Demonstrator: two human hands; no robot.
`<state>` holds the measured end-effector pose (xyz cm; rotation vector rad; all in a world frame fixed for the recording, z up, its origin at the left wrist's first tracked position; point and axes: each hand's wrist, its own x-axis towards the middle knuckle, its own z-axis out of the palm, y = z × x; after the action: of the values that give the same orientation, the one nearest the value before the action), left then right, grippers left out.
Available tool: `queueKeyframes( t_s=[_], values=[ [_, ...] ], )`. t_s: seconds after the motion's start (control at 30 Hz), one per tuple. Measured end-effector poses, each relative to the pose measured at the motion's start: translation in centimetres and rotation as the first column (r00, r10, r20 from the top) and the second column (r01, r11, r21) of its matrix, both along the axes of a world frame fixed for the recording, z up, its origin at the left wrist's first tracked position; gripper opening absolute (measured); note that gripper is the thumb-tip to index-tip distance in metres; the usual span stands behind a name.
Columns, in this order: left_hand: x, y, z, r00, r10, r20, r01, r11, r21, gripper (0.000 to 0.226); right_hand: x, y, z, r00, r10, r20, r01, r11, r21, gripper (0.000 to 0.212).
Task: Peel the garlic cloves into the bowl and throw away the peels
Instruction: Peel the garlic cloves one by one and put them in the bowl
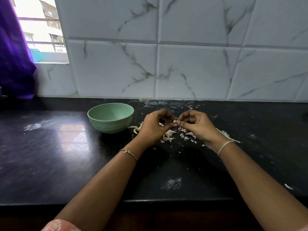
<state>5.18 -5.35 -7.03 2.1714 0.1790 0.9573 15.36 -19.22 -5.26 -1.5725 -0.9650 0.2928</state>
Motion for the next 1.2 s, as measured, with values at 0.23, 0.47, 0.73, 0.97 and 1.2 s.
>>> queueKeyframes(
  t_s=[0.23,0.47,0.73,0.97,1.2],
  values=[
    [0.3,0.0,-0.2,0.999,0.041,0.033,-0.04,0.999,-0.029,0.011,0.3,0.2,-0.8,0.993,-0.027,-0.117,0.026,1.0,-0.007,0.005],
    [0.8,-0.3,-0.6,0.998,0.066,0.023,-0.067,0.994,0.083,0.019,0.3,0.5,-1.0,0.986,-0.102,-0.135,0.113,0.991,0.076,0.011],
    [1.3,-0.5,-0.6,0.997,0.078,0.014,-0.078,0.996,-0.041,0.017,0.5,0.8,-1.2,0.989,-0.125,-0.077,0.132,0.987,0.092,0.005],
    [1.2,-0.6,-0.6,0.998,0.061,0.003,-0.061,0.995,-0.074,0.016,0.5,0.9,-1.2,0.983,-0.163,-0.088,0.171,0.981,0.093,0.005],
    [1.2,-0.7,-0.5,1.0,0.028,-0.009,-0.029,0.993,-0.112,0.016,0.5,0.8,-1.2,0.981,-0.176,-0.081,0.184,0.977,0.11,0.004]
  ],
)
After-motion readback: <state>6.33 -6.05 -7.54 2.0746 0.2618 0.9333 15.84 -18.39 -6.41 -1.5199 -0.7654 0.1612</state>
